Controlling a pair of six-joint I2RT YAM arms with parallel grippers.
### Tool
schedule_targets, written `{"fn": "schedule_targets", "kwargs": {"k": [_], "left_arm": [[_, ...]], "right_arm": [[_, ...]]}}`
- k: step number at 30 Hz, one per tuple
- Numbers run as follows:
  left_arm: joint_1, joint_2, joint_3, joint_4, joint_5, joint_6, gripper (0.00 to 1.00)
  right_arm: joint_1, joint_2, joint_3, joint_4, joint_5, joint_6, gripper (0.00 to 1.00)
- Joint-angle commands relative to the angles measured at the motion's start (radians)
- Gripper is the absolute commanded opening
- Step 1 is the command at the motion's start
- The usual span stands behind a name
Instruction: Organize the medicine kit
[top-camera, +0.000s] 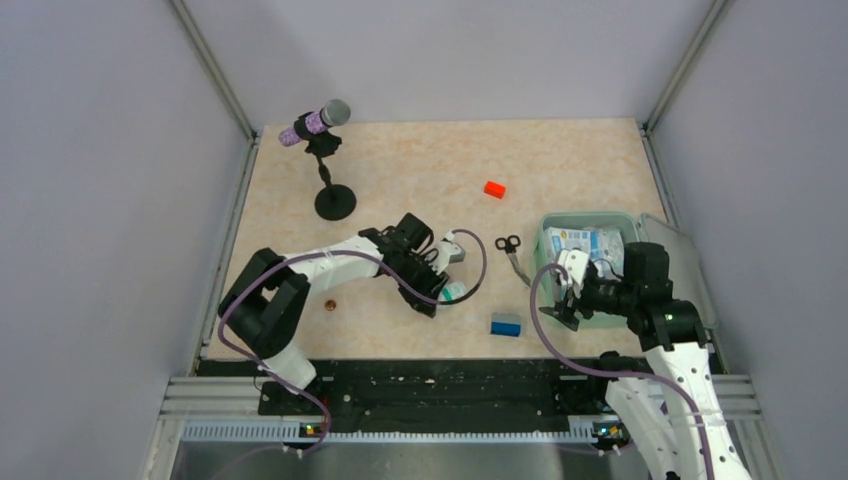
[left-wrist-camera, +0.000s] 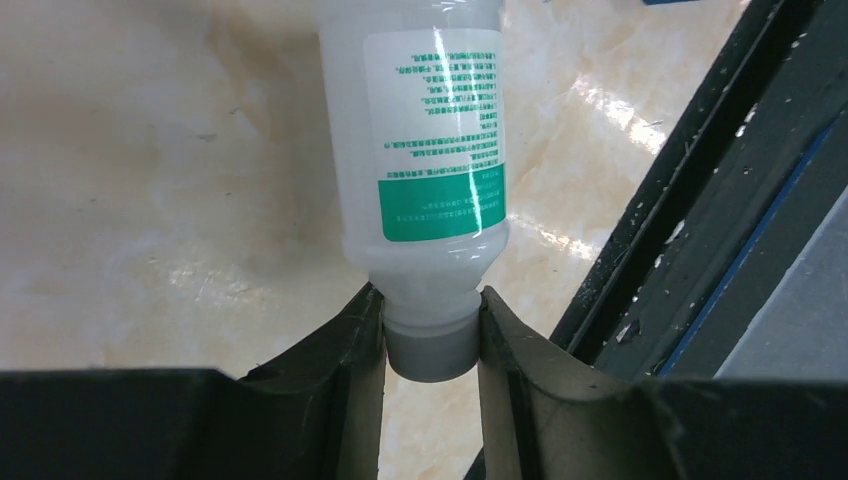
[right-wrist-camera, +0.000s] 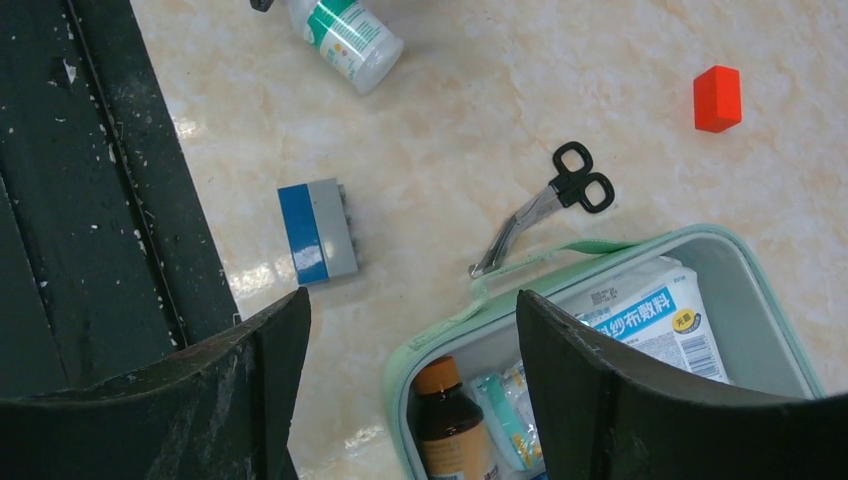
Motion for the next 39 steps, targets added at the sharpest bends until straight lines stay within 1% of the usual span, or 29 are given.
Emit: {"fn": "schedule_targets", "kwargs": {"k": [1, 3, 4, 5, 7, 10, 15, 20, 25, 28, 30, 31, 32, 34, 36, 39], "left_arm": [[-0.025, 0.08, 0.083, -0.035, -0.022, 0.058, 0.04], [-0.037, 0.127, 0.12, -0.058, -0.038, 0.057, 0.09], [-0.042, 0.149, 0.138, -0.075, -0.041, 0.054, 0.13], [-0.045, 0.171, 0.152, -0.093, -0.044, 0.051, 0.19], [-0.055, 0.196, 0.174, -0.114, -0.084, 0.046, 0.34], [-0.061, 0.185, 0.179, -0.123, -0.1, 0.05, 0.48], [-0.061, 0.137, 0.184, -0.147, -0.099, 0.054, 0.6], [-0.059, 0.08, 0.202, -0.171, -0.112, 0.06, 0.63], [-0.036, -0.006, 0.21, -0.169, -0.185, 0.039, 0.65], [0.003, -0.083, 0.21, -0.171, -0.216, 0.019, 0.67], [0.044, -0.145, 0.212, -0.176, -0.215, 0.008, 0.68], [0.068, -0.182, 0.21, -0.177, -0.209, 0.005, 0.68], [0.092, -0.217, 0.209, -0.18, -0.195, 0.023, 0.68], [0.12, -0.296, 0.211, -0.217, -0.167, 0.106, 0.68], [0.135, -0.37, 0.227, -0.279, -0.168, 0.165, 0.68], [0.212, -0.473, 0.255, -0.362, -0.091, 0.193, 0.68]], "right_arm": [[-0.005, 0.004, 0.005, -0.018, -0.022, -0.033, 0.74], [-0.005, 0.005, 0.009, -0.023, -0.014, -0.033, 0.73], [-0.006, 0.003, 0.011, -0.029, -0.011, -0.035, 0.73], [-0.005, 0.002, 0.011, -0.037, -0.008, -0.041, 0.73], [-0.005, -0.004, 0.011, -0.058, 0.001, -0.059, 0.73], [-0.006, -0.024, -0.002, -0.1, 0.014, -0.104, 0.73], [-0.004, -0.047, -0.018, -0.12, 0.005, -0.151, 0.76], [-0.004, 0.008, -0.002, -0.074, -0.034, -0.141, 0.78], [0.009, 0.12, 0.047, -0.029, -0.062, -0.135, 0.77], [0.076, 0.189, 0.08, 0.017, -0.044, -0.119, 0.77], [0.186, 0.235, 0.094, 0.092, 0.022, -0.067, 0.77], [0.219, 0.261, 0.1, 0.121, 0.048, -0.051, 0.77], [0.236, 0.287, 0.108, 0.144, 0.051, -0.041, 0.77], [0.262, 0.36, 0.14, 0.178, 0.059, -0.024, 0.77], [0.313, 0.453, 0.183, 0.182, 0.113, -0.04, 0.76], [0.39, 0.555, 0.245, 0.201, 0.178, -0.058, 0.74]]}}
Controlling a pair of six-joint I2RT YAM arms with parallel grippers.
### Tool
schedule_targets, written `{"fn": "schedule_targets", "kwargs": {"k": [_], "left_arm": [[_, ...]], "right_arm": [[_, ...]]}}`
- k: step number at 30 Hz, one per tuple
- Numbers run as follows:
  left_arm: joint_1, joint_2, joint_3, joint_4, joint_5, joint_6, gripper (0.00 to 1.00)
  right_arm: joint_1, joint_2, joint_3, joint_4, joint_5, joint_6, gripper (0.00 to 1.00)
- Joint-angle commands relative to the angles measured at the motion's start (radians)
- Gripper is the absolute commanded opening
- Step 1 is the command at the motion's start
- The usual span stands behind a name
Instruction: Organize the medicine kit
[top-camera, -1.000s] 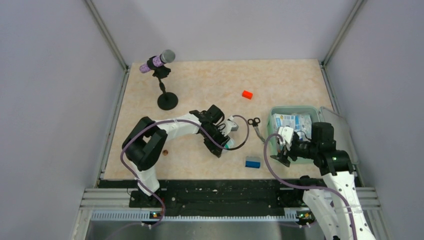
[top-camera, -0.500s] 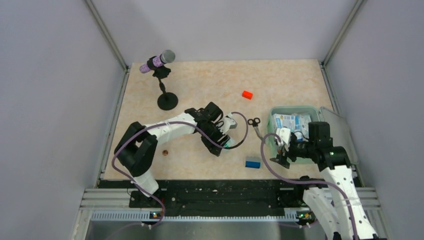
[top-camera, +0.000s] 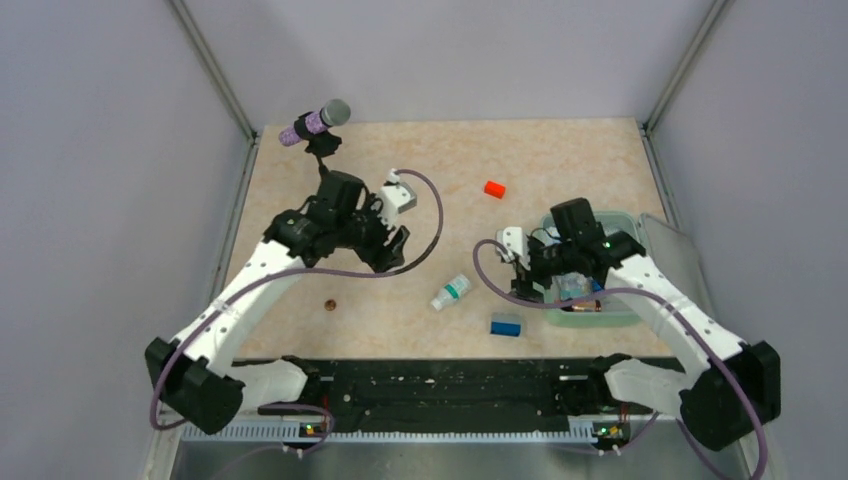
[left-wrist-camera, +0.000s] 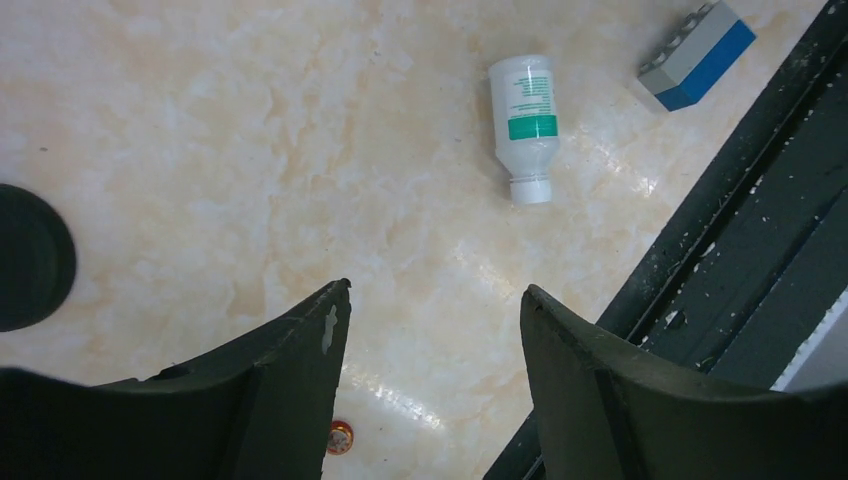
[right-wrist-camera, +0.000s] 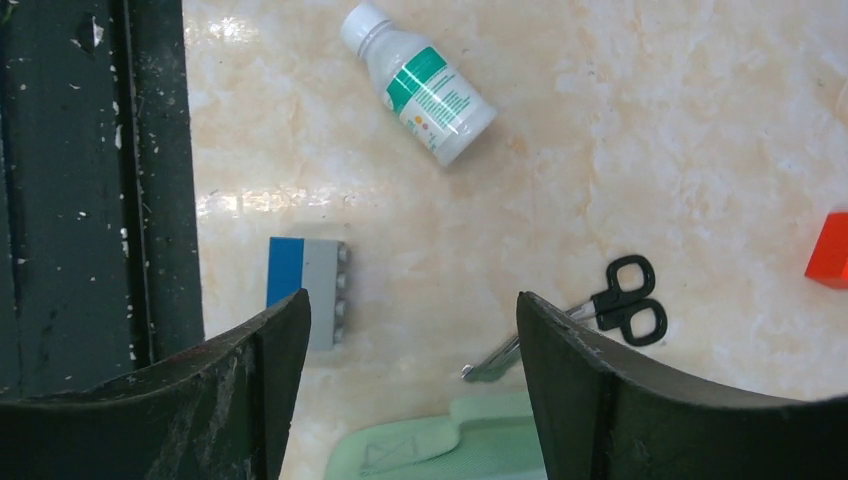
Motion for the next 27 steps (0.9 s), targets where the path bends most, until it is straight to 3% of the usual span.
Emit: {"fn": "schedule_targets", "kwargs": {"k": [1, 5, 10, 14, 27], "left_arm": [[0.082, -0.164, 0.051, -0.122, 0.117, 0.095, 0.68], [0.161, -0.285, -0.02, -0.149, 0.206, 0.136, 0.67], [0.217, -0.362, -0.11, -0.127, 0.113, 0.128, 0.66], [0.277, -0.418, -0.142, -0.113, 0.155, 0.096, 0.66], [0.342, -0.455, -0.178, -0.05, 0.235, 0.037, 0.65]], "right_arm": [[0.104, 0.125, 0.116, 0.084, 0.095, -0.011, 0.73], [0.221, 0.264, 0.205, 0.087, 0.178, -0.041, 0.7], [0.372, 0.409, 0.284, 0.084, 0.295, -0.11, 0.66], [0.481, 0.516, 0.315, 0.095, 0.413, -0.179, 0.65], [0.513, 0.715, 0.36, 0.133, 0.492, -0.232, 0.61]]}}
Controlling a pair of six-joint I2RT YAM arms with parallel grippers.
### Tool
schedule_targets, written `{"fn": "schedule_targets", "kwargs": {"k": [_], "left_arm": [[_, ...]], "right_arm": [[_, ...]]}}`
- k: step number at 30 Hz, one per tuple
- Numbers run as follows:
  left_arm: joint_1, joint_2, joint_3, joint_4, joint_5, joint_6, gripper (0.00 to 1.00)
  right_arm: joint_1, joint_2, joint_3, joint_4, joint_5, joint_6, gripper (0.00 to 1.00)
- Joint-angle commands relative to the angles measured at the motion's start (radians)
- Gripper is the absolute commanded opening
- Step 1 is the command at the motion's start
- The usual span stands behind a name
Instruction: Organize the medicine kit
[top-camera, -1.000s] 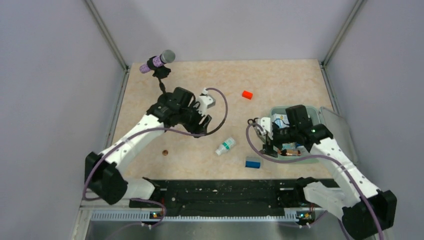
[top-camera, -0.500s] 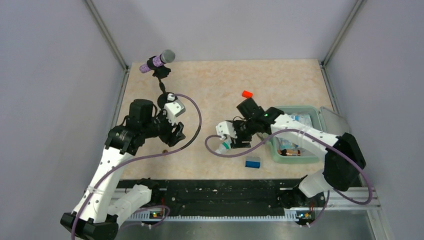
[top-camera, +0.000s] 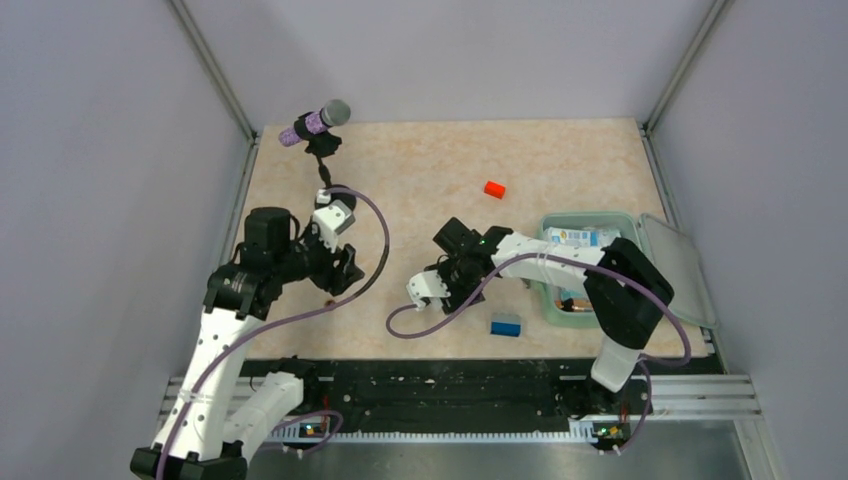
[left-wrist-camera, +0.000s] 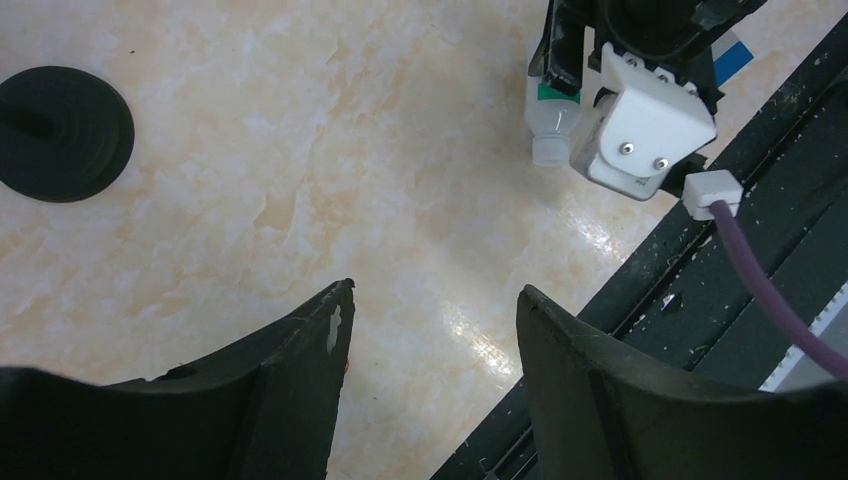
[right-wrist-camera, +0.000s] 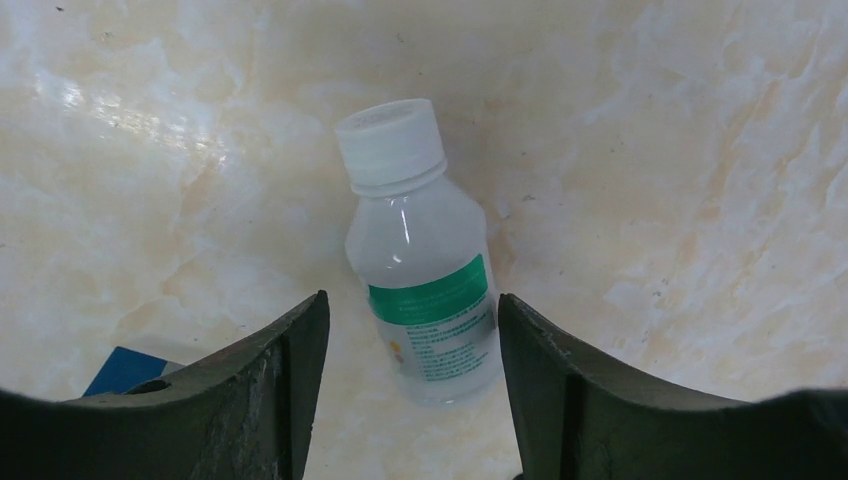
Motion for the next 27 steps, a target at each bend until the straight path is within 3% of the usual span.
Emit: {"fn": "schedule_targets", "kwargs": {"k": [1, 7, 11, 19, 27], "left_arm": [[0.017, -0.011, -0.012, 0.063, 0.054, -0.031, 0.65], [0.039, -0.043, -0.045, 0.085, 0.092, -0.046, 0.65], [0.045, -0.062, -0.069, 0.096, 0.104, -0.05, 0.65], [0.046, -0.088, -0.103, 0.132, 0.135, -0.065, 0.65], [0.048, -0.121, -0.131, 0.138, 0.151, -0.056, 0.65]], "right_arm": [[0.004, 0.048, 0.043, 0.025, 0.032, -0.03, 0.6], [0.005, 0.074, 0.064, 0.024, 0.031, 0.019, 0.36], [0.001, 0.011, 0.079, -0.015, 0.065, 0.093, 0.27], [-0.154, -0.322, 0.014, -0.192, 0.048, 0.16, 0.26], [-0.499, -0.63, -0.148, -0.336, 0.128, -0.035, 0.25]]}}
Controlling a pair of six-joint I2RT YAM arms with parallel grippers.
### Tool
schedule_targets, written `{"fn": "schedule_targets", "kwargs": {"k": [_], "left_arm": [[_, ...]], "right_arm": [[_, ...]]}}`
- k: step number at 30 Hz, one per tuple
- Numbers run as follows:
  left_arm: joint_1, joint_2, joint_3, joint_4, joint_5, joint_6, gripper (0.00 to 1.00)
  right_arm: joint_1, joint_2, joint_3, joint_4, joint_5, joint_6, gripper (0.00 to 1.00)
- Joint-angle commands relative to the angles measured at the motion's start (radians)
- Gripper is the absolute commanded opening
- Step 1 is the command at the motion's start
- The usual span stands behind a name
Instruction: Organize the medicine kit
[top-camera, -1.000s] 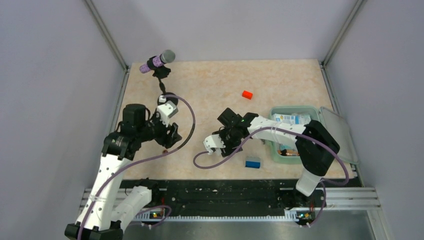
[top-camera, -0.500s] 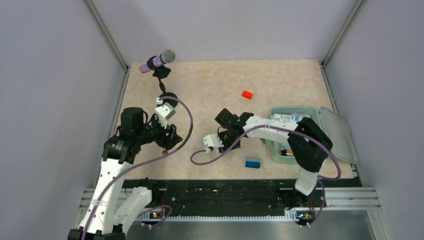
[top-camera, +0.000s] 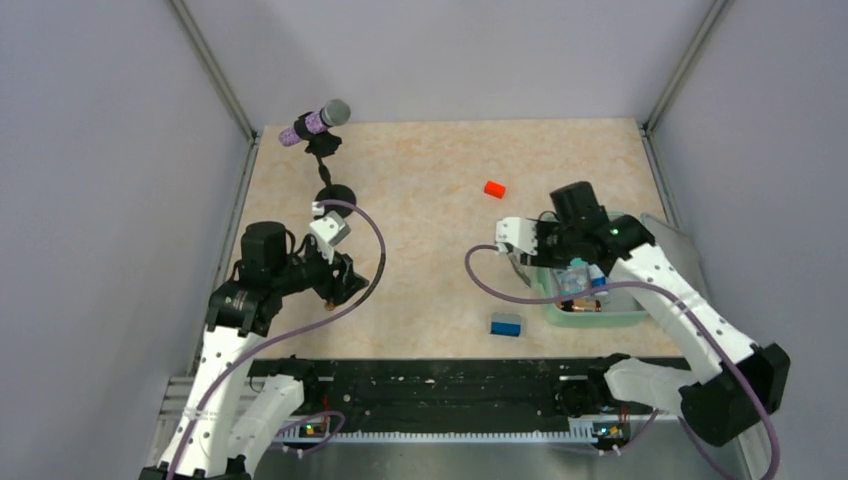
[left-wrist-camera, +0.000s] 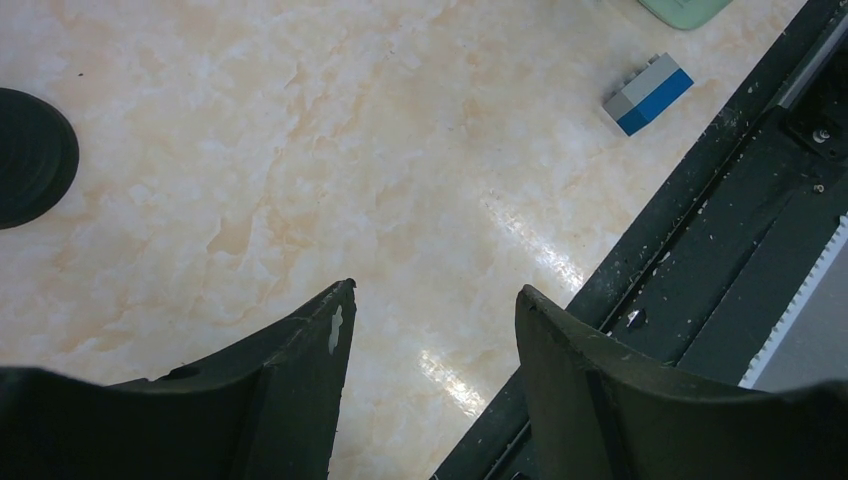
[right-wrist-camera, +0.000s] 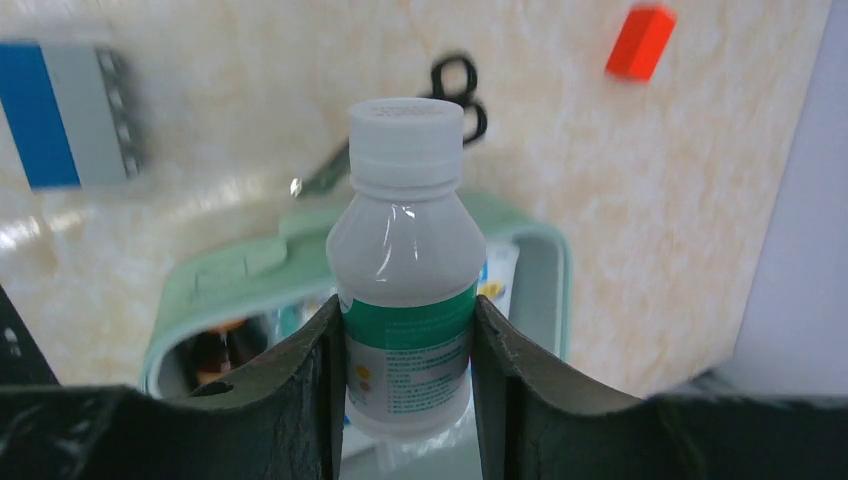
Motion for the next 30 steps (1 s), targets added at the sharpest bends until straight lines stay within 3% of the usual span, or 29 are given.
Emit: {"fn": "schedule_targets", "kwargs": {"k": [1, 4, 7, 12, 24, 30], "left_arm": [[0.009, -0.028, -0.012, 0.044, 0.031, 0.004, 0.65], [0.011, -0.037, -0.017, 0.044, 0.036, 0.004, 0.65], [0.014, -0.044, -0.02, 0.044, 0.044, 0.0, 0.65], [0.018, -0.054, -0.027, 0.044, 0.052, -0.002, 0.65], [0.023, -0.054, -0.032, 0.045, 0.063, -0.007, 0.65], [0.023, -0.044, -0.036, 0.059, 0.067, -0.01, 0.65]], "right_arm": [[-0.181, -0.122, -0.121, -0.121, 0.067, -0.169, 0.25], [-0.323, -0.156, -0.196, -0.142, 0.14, -0.333, 0.24], [-0.472, -0.167, -0.217, -0.165, 0.115, -0.478, 0.24], [-0.622, -0.141, -0.249, -0.168, 0.119, -0.642, 0.24], [-0.66, -0.107, -0.372, -0.15, 0.223, -0.78, 0.27], [-0.66, -0.107, -0.384, -0.14, 0.22, -0.783, 0.45]]}}
